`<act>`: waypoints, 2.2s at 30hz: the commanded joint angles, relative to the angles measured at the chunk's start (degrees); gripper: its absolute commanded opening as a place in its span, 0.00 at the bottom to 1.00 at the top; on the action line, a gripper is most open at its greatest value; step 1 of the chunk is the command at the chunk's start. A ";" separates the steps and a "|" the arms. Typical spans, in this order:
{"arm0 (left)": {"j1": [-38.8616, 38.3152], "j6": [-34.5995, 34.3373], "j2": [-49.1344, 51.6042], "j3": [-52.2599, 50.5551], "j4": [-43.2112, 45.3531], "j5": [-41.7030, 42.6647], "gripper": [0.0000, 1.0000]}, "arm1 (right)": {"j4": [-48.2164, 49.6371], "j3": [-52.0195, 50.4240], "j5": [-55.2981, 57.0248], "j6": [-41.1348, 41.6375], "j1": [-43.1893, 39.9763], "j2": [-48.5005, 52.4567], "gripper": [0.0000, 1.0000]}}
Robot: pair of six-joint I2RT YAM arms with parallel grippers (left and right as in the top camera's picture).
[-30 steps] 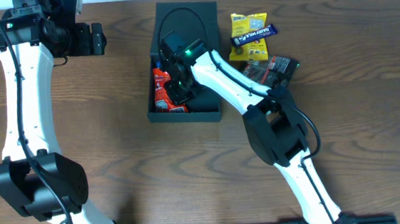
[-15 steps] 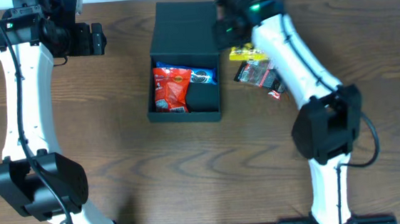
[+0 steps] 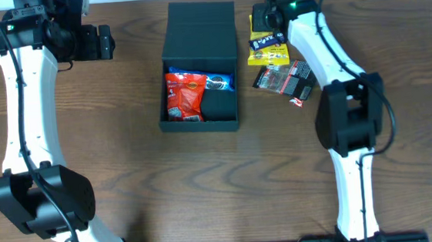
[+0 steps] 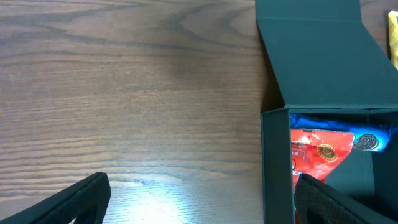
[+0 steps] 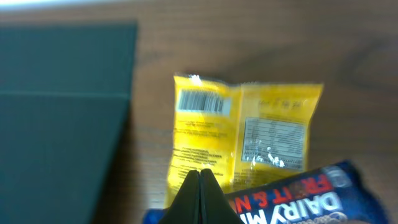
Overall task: Pack container
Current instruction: 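Release the chip bag and move the right gripper back to the pile, then grasp the yellow snack bag with the right gripper, pulling it free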
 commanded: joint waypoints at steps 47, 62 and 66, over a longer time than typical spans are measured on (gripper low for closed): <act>0.44 -1.31 0.37 -0.07 -0.17 0.00 0.95 | -18.12 21.42 0.24 -2.86 -0.87 13.16 0.01; 0.44 -1.90 0.37 -0.07 -0.15 0.00 0.95 | -25.31 21.42 6.29 -1.31 -3.76 13.20 0.01; 0.44 -1.90 0.37 -0.07 -0.15 0.00 0.95 | -26.14 21.42 6.56 -1.29 -4.17 13.20 0.01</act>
